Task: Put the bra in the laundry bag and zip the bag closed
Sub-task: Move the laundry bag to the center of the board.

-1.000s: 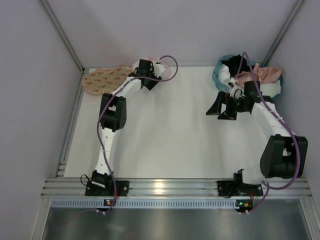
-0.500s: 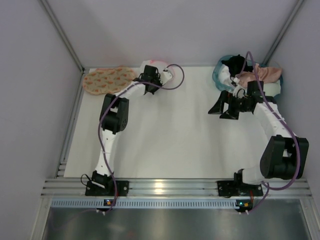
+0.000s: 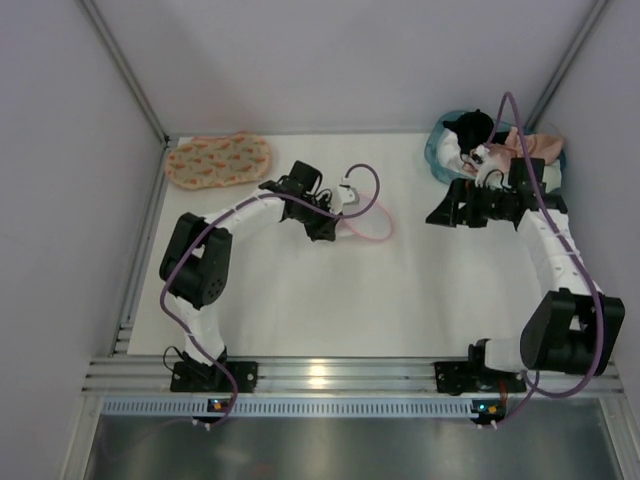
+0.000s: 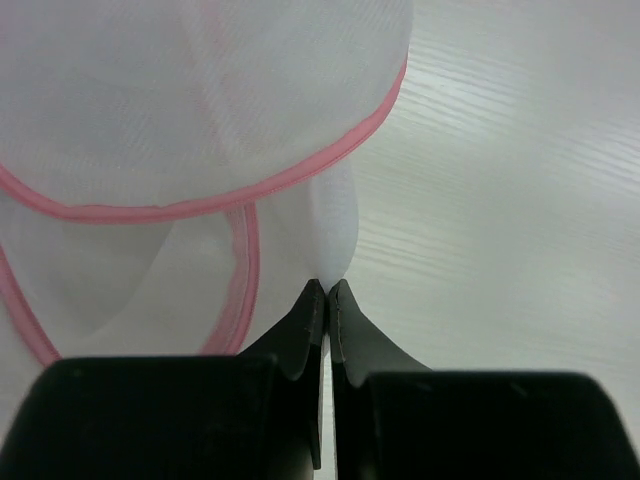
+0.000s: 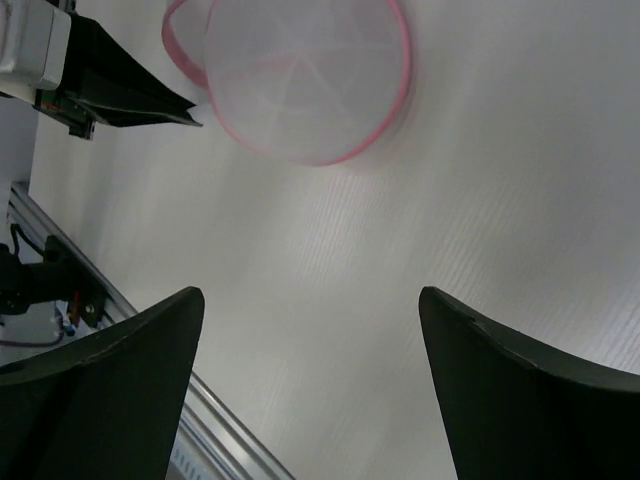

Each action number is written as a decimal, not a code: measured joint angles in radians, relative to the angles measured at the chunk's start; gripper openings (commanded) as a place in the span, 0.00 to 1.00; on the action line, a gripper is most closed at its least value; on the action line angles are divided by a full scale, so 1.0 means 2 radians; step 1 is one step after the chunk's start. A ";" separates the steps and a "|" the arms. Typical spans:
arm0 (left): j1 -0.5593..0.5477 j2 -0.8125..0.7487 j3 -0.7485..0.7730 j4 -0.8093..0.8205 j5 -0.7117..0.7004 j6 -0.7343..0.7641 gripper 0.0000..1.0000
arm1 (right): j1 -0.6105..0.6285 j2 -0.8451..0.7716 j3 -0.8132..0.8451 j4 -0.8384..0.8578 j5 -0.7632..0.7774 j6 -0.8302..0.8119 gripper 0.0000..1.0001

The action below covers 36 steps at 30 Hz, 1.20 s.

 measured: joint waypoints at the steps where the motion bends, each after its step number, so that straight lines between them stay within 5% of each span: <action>1: -0.001 -0.012 -0.009 -0.012 0.016 -0.006 0.00 | 0.002 -0.011 -0.003 0.002 0.000 -0.015 0.87; 6: 0.007 -0.043 -0.037 -0.051 0.062 -0.030 0.00 | 0.043 -0.086 -0.038 0.009 0.029 -0.114 0.88; 12: 0.012 -0.045 -0.046 -0.083 0.106 -0.060 0.00 | 0.207 -0.191 -0.154 0.063 0.095 -0.229 0.81; 20: 0.019 -0.032 -0.043 -0.113 0.161 -0.077 0.00 | 0.319 -0.258 -0.315 0.216 0.208 -0.297 0.74; 36: 0.024 0.002 -0.032 -0.130 0.196 -0.089 0.00 | 0.411 -0.125 -0.412 0.497 0.286 -0.424 0.58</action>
